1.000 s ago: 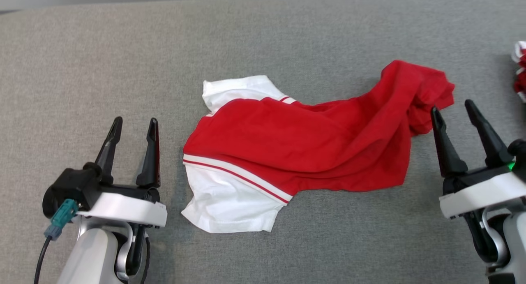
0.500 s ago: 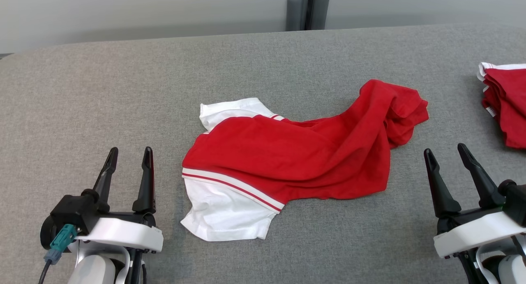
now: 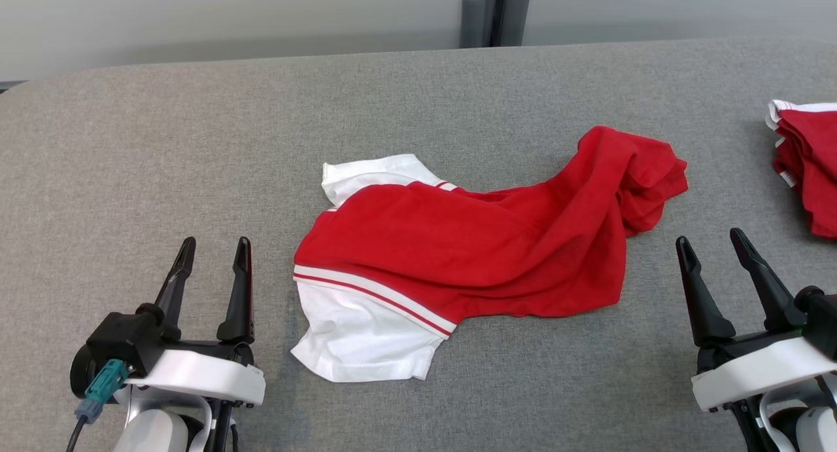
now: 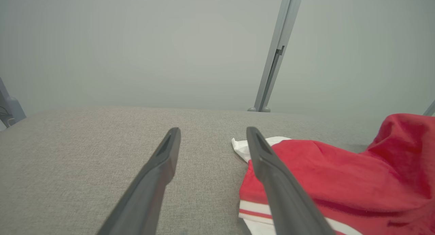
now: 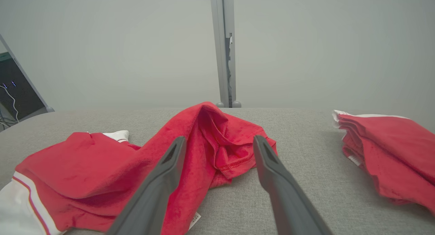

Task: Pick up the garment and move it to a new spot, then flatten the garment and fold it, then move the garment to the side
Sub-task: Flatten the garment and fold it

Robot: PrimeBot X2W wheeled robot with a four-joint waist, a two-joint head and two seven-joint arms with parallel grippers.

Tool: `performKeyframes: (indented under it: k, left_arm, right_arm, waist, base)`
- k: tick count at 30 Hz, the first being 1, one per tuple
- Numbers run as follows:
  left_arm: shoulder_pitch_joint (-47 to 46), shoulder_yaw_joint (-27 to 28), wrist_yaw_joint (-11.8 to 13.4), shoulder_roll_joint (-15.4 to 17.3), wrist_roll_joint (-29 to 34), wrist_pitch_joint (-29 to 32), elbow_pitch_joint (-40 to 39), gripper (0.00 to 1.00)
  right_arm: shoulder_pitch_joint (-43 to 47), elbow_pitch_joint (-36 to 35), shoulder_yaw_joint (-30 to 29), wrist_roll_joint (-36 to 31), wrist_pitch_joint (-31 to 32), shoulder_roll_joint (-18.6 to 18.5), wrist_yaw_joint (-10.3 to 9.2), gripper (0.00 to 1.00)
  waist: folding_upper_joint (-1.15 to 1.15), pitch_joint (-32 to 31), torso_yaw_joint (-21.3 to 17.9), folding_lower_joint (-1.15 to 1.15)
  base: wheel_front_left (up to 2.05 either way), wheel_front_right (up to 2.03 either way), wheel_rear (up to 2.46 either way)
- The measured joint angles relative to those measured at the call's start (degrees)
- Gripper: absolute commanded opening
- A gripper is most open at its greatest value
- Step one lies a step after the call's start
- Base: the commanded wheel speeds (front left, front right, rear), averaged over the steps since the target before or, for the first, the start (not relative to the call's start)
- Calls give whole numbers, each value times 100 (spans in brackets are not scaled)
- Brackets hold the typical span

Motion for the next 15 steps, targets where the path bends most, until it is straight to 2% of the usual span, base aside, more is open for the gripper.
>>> performKeyframes:
  k: [7,15]
  left_arm:
    - [-42,-58,-1,5,-8,7,-32,100]
    - [-288,-145,-24,-18,2,-11,-5,100]
  right_arm:
    - [-86,212,85,43,122,-30,0,100]
    - [-495,911,487,252,227,-53,0,100]
  waist:
    - [0,115,49,0]
    - [0,477,198,0]
  base:
    - [0,0,0]
    - [0,0,0]
